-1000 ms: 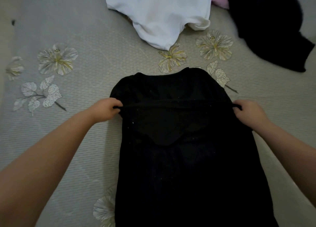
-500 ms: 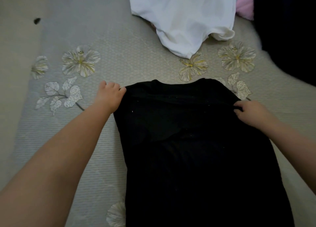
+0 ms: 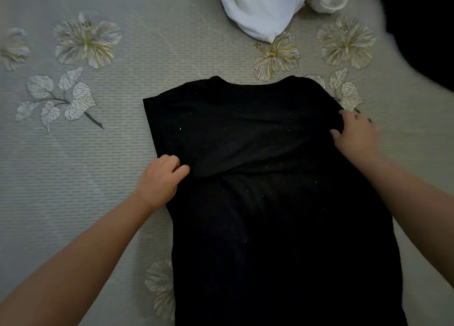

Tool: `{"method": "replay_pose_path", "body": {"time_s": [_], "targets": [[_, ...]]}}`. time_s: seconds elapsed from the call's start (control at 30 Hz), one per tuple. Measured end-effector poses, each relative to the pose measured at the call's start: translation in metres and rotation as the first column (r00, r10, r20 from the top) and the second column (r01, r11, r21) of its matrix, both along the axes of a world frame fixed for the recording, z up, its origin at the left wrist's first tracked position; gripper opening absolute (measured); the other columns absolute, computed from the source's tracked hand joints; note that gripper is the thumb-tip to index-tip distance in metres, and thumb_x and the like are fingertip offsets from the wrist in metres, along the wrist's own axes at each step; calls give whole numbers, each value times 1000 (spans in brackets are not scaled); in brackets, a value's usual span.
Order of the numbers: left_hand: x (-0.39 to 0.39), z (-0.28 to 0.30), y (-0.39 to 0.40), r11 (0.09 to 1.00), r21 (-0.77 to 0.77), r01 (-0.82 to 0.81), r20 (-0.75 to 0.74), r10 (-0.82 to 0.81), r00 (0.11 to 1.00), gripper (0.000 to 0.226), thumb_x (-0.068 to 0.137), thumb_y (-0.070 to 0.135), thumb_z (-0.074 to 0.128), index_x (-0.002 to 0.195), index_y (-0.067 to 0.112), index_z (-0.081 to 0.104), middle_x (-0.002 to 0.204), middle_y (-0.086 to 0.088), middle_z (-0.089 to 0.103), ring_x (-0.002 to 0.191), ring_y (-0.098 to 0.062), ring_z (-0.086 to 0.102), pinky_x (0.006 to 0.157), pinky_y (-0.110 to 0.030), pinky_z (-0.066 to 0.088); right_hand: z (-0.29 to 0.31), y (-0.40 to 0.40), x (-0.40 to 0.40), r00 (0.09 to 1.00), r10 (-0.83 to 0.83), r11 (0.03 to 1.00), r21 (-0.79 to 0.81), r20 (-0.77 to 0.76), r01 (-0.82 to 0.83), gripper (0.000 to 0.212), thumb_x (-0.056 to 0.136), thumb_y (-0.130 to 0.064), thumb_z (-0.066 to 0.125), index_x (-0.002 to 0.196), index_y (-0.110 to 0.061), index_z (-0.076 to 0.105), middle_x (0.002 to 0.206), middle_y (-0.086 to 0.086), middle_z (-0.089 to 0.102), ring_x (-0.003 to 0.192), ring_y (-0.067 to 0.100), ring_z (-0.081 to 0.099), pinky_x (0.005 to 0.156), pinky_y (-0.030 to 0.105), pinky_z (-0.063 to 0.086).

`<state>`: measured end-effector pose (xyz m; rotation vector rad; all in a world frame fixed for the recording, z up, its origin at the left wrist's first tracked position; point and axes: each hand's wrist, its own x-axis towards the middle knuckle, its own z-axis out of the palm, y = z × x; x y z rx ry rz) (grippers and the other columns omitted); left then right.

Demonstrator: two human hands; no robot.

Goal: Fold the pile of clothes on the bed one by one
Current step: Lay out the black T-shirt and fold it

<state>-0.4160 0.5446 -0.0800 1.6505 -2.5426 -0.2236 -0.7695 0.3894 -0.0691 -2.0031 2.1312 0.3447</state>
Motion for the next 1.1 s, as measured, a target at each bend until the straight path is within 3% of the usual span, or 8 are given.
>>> {"method": "replay_pose_path", "body": {"time_s": [0.27, 0.4, 0.53, 0.63, 0.73, 0.8, 0.97, 1.1], "targets": [[8, 6, 24, 950, 194, -243, 291, 181, 939, 45, 29, -1, 86, 71, 6, 71, 57, -13, 53, 48, -29, 55, 47, -34, 46, -19, 13, 8, 987, 160, 987, -16, -24, -161, 41, 89, -14, 54, 127, -3, 45, 117, 26, 44, 104, 40, 46, 98, 48, 24], [-11, 12, 23, 933, 202, -299, 346, 218, 912, 28, 39, 10, 79, 62, 3, 64, 63, -14, 56, 55, -29, 57, 53, -36, 47, -22, 24, 3, 988, 126, 992, -7, -95, -127, 48, 93, -23, 46, 136, -6, 35, 134, 26, 36, 120, 38, 37, 106, 52, 15], [-40, 11, 23, 955, 141, -260, 177, 234, 956, 37, 67, 10, 68, 100, -6, 65, 103, -28, 62, 94, -43, 62, 73, -50, 51, -16, 53, 9, 946, 324, 932, -179, 21, -315, 47, 89, -22, 51, 131, -3, 46, 140, 27, 37, 129, 41, 36, 103, 66, 11], [-70, -3, 27, 897, 356, -263, 131, 230, 964, 63, 85, 23, 60, 138, 2, 33, 146, -24, 26, 137, -37, 22, 107, -51, 25, -19, 91, 7, 890, 454, 890, -77, 44, -450, 50, 87, -34, 52, 130, -8, 50, 142, 20, 39, 131, 39, 35, 101, 68, 15], [-92, -20, 30, 684, 631, -366, 351, 169, 921, 75, 92, 54, 29, 142, 24, -17, 150, -9, -26, 137, -30, -25, 110, -56, -2, -33, 129, -27, 950, 304, 936, 163, 67, -311, 55, 95, -40, 37, 145, -22, 21, 155, 1, 8, 143, 25, 4, 110, 57, -2], [-104, -21, 28, 628, 656, -420, 421, 158, 893, 76, 90, 59, 26, 142, 27, -19, 148, -12, -31, 135, -33, -28, 108, -60, -1, -31, 150, -49, 968, 224, 954, 176, 117, -242, 54, 95, -36, 41, 144, -20, 25, 155, 3, 12, 143, 25, 7, 110, 57, 1], [-142, -3, 33, 890, 381, -249, 135, 213, 968, 64, 90, 35, 50, 141, 3, 27, 151, -22, 14, 141, -33, 7, 112, -49, 9, -7, 210, -98, 987, 50, 978, -209, 154, -17, 41, 73, -15, 61, 108, 5, 63, 118, 26, 59, 111, 45, 54, 89, 68, 33], [-201, -9, 53, 905, 418, -76, 41, 65, 997, 67, 92, 34, 48, 142, -1, 20, 152, -19, 12, 142, -30, 4, 111, -34, -2, 4, 268, -148, 915, -396, 918, -11, 72, 398, 42, 79, -25, 68, 110, 1, 61, 106, 23, 63, 98, 38, 58, 92, 53, 33]]}}
